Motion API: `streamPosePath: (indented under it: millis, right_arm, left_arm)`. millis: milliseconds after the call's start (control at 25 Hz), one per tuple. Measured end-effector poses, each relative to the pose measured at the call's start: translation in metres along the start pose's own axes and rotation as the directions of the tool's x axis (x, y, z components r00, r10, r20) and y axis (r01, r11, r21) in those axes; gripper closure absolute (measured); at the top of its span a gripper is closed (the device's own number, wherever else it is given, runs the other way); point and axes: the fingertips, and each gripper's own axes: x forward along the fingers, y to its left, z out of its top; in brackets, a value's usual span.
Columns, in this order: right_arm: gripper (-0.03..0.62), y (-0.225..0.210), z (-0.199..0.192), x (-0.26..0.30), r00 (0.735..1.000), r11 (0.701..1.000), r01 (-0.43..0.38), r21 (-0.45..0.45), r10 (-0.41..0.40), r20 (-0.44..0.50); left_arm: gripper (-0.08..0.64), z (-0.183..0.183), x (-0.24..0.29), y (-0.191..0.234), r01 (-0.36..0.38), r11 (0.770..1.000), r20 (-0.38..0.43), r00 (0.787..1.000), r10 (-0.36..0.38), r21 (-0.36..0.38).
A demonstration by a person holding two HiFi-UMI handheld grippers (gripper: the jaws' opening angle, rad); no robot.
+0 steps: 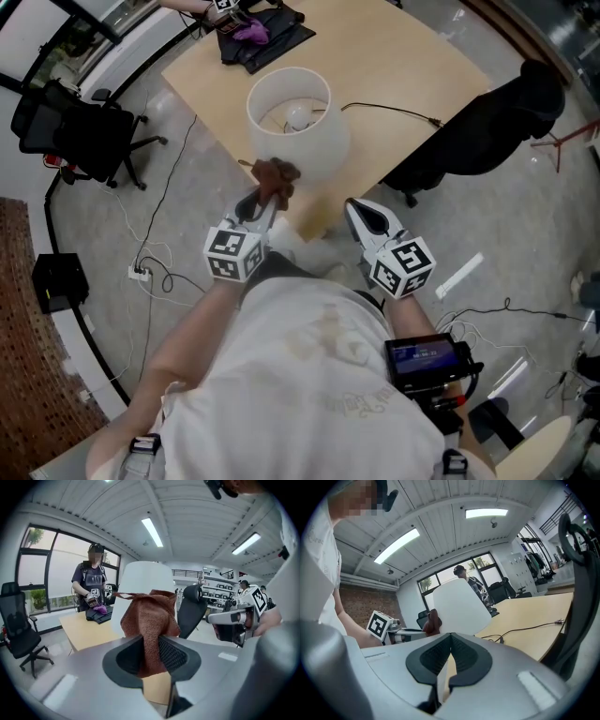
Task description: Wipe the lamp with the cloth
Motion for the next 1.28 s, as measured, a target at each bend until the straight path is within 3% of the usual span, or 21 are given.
streamPosePath:
  millis: [200, 320, 440, 560, 680, 920, 1280]
  right_arm:
    - [0.578, -0.002, -0.004, -0.004, 1.000, 1.000, 0.003, 0.003, -0.003, -0.007]
    - [0.578, 0.000, -0.001, -0.004, 1.000, 1.000, -0.001, 0.000, 0.001, -0.003]
    - [0.578, 0.005, 0.001, -0.005, 1.000, 1.000, -0.011, -0.004, 0.011, 0.000]
    - [0.578, 0.007, 0.002, -0.005, 1.000, 1.000, -0.016, -0.010, 0.016, 0.002]
    - [0.578, 0.010, 0.003, -0.005, 1.000, 1.000, -0.014, -0.013, 0.014, 0.000]
    - [0.578, 0.006, 0.003, -0.003, 1.000, 1.000, 0.017, -0.009, -0.017, -0.017]
    - [0.578, 0.007, 0.013, 0.017, 0.998, 0.999, 0.051, -0.002, -0.052, -0.021]
  left_arm:
    - [0.466, 0.014, -0.023, 0.018, -0.085, 0.996, 0.084, 0.993, 0.085, -0.009]
    - [0.466, 0.043, -0.045, 0.033, -0.132, 0.990, 0.182, 0.974, 0.139, -0.048]
    - [0.466, 0.079, -0.056, 0.045, -0.135, 0.986, 0.267, 0.951, 0.156, -0.094]
    - [0.466, 0.105, -0.047, 0.050, -0.101, 0.988, 0.305, 0.943, 0.133, -0.120]
    - [0.465, 0.116, -0.029, 0.051, -0.066, 0.988, 0.307, 0.946, 0.105, -0.136]
    - [0.463, 0.103, -0.007, 0.054, -0.037, 0.992, 0.258, 0.964, 0.068, -0.122]
    - [0.465, 0.051, 0.013, 0.060, 0.006, 0.995, 0.173, 0.985, 0.011, -0.100]
